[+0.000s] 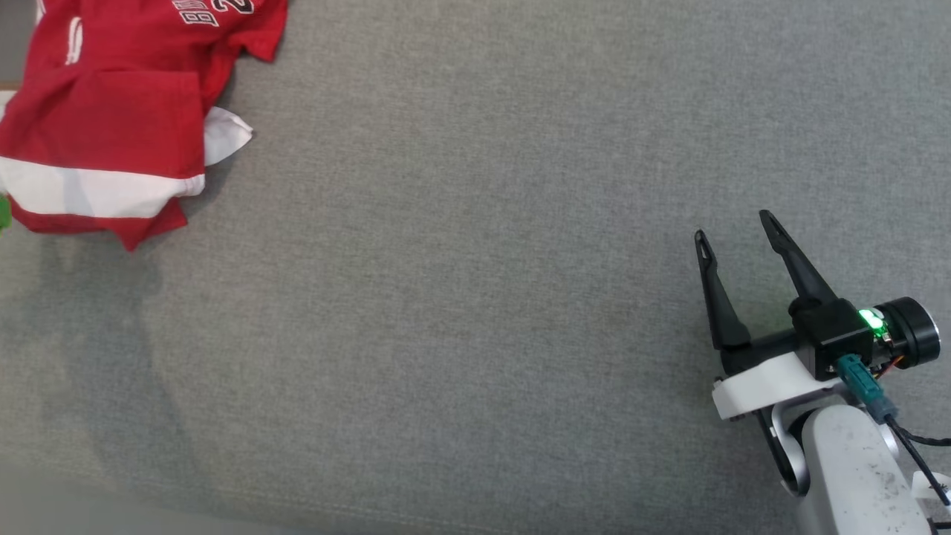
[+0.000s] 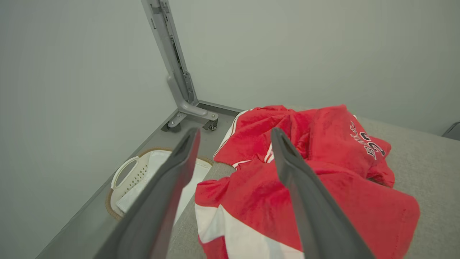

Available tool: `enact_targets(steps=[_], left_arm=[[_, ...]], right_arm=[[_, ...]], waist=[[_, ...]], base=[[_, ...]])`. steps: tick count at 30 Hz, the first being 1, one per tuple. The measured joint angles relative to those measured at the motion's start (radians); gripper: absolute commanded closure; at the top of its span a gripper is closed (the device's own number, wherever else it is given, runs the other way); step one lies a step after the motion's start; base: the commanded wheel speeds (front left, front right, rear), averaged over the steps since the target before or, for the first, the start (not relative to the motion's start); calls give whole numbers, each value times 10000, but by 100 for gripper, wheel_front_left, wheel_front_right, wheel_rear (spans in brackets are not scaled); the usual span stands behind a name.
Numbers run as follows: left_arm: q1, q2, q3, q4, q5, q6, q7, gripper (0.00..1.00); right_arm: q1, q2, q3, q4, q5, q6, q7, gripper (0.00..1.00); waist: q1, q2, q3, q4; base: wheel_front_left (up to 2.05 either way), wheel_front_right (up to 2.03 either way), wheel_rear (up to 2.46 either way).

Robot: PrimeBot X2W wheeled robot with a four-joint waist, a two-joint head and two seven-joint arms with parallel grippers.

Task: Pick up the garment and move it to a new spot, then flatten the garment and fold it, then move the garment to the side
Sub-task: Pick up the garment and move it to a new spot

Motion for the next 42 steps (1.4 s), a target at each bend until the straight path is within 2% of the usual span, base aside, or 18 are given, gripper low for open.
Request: enact_targets(steps=[9, 15, 20, 21, 22, 23, 34, 42], left_arm=[[-440, 642, -1068, 1444, -755, -10, 708, 0], [-625, 1041, -1799, 1760, -1304, -10, 846, 0], [-640, 1103, -2222, 2105, -1858, -10, 997, 2], [-641, 1118, -2305, 2217, -1923, -12, 1001, 59], [-642, 1122, -2357, 2301, -1979, -12, 959, 74], [-650, 1124, -2397, 2359, -2002, -12, 924, 100], [-765, 1486, -2961, 2663, -2165, -21, -610, 100], [-774, 2038, -3432, 2435, -2240, -21, -1348, 100]], right_arm=[[-107, 12, 23, -389, -155, 2, -13, 0], [-111, 40, 92, -587, -192, 10, -65, 0], [-111, 42, 119, -663, -194, 10, -98, 0], [-112, 42, 121, -669, -194, 10, -100, 0], [-115, 40, 127, -671, -194, 10, -100, 0], [-116, 40, 130, -671, -194, 10, -100, 0], [-146, 13, 142, -339, -13, 8, -54, 0], [-105, 0, 274, 50, 282, 8, -10, 0]], waist=[[0, 0, 1276, -514], [0, 0, 1726, -694], [0, 0, 1861, -715], [0, 0, 1875, -715], [0, 0, 1884, -715], [0, 0, 1885, -716], [0, 0, 1473, -662], [0, 1, 779, -631]], base=[[0, 0, 0], [0, 0, 0], [0, 0, 0], [0, 0, 0], [0, 0, 0], [0, 0, 0], [0, 0, 0], [0, 0, 0]])
